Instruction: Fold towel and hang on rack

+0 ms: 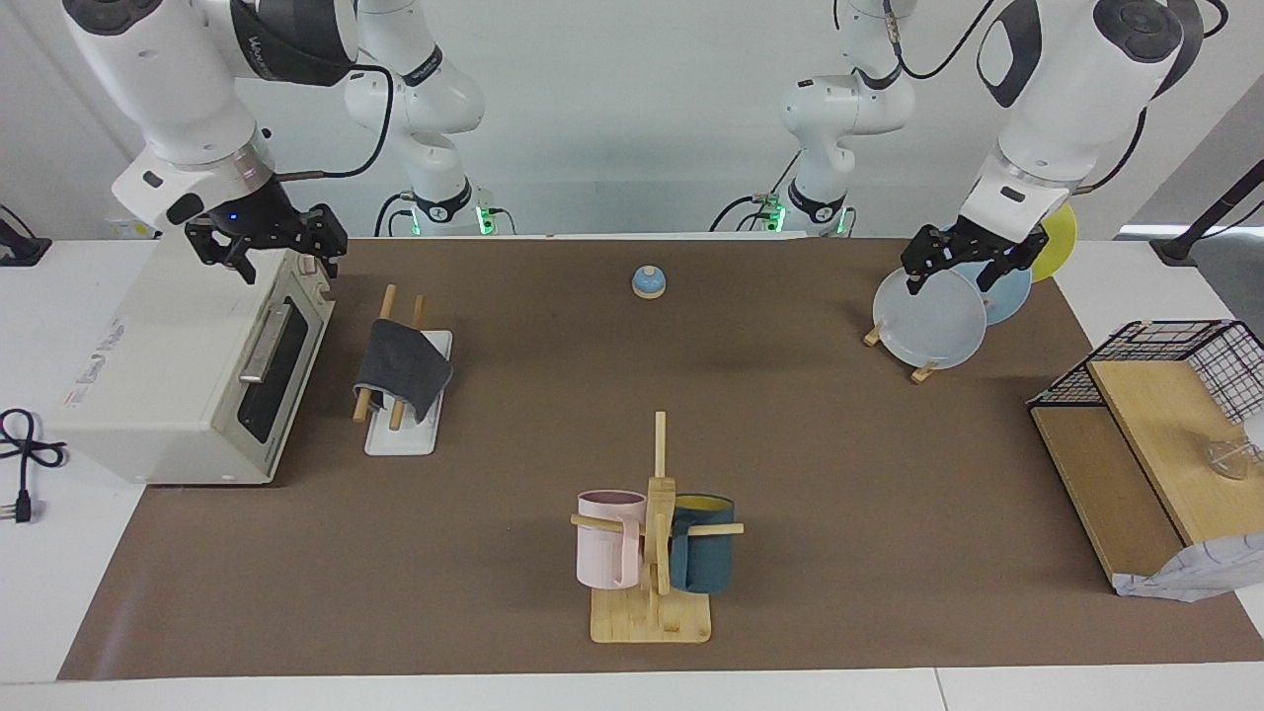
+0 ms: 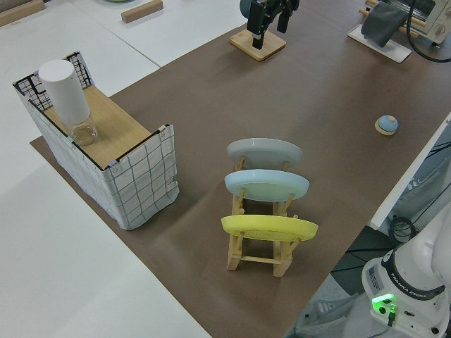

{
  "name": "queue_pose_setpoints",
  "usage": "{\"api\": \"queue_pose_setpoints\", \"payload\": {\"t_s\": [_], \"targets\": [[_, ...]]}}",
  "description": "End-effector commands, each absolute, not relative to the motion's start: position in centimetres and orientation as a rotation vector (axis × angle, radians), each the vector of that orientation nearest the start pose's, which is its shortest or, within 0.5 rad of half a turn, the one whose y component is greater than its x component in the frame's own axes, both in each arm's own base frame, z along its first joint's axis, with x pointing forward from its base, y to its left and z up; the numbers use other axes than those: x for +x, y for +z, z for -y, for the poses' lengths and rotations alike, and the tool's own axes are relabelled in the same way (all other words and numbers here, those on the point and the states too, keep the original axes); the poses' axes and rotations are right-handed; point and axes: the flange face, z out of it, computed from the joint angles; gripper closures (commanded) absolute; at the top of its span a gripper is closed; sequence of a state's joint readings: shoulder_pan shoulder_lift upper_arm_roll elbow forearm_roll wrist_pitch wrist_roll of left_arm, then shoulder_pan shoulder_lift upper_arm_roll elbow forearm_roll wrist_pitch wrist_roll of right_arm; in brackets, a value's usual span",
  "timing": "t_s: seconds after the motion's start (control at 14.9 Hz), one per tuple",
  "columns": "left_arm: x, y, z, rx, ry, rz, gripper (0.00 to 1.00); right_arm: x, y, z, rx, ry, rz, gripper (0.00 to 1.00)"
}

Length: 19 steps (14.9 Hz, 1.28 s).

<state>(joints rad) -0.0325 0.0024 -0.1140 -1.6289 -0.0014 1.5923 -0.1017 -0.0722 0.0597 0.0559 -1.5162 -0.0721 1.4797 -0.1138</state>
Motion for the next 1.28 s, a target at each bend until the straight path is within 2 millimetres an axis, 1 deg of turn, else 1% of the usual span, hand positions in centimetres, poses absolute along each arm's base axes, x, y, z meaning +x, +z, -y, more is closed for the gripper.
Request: {"api": "queue_pose_setpoints", "payload": {"t_s": [0.0,0.13,0.2,0.4,0.47,0.54,0.67,0.94,1.07,1.21], "targets": [[54.1,60.0,7.7,-3.138,0.073,-0.067,0.00,56.8,62.0,1.3,-3.181,0.165,0.030,0.00],[54.1,60.0,7.7,-3.138,0.073,-0.067,0.00,56.6,62.2,-0.1,-3.183,0.156,0.042,0.00],[54.1,60.0,7.7,-3.138,0.073,-0.067,0.00,56.5,62.1,-0.2,-3.182,0.163,0.047,0.00],[54.1,60.0,7.7,-3.138,0.073,-0.067,0.00,53.6,61.8,-0.4,-3.185,0.203,0.046,0.00],[54.1,60.0,7.7,-3.138,0.073,-0.067,0.00,52.9,61.7,-0.5,-3.184,0.210,0.046,0.00],[54.1,60.0,7.7,-3.138,0.073,-0.067,0.00,53.2,61.7,-0.5,-3.187,0.193,0.044,0.00],[54.1,60.0,7.7,-3.138,0.073,-0.065,0.00,53.7,61.7,0.2,-3.174,0.151,0.022,0.00],[54.1,60.0,7.7,-3.138,0.073,-0.065,0.00,53.6,61.8,-0.3,-3.171,0.139,0.034,0.00],[54.1,60.0,7.7,-3.138,0.073,-0.065,0.00,54.2,62.0,-0.2,-3.174,0.088,0.033,0.00],[54.1,60.0,7.7,-3.138,0.073,-0.067,0.00,54.5,62.4,0.5,-3.179,0.054,0.018,0.00]]}}
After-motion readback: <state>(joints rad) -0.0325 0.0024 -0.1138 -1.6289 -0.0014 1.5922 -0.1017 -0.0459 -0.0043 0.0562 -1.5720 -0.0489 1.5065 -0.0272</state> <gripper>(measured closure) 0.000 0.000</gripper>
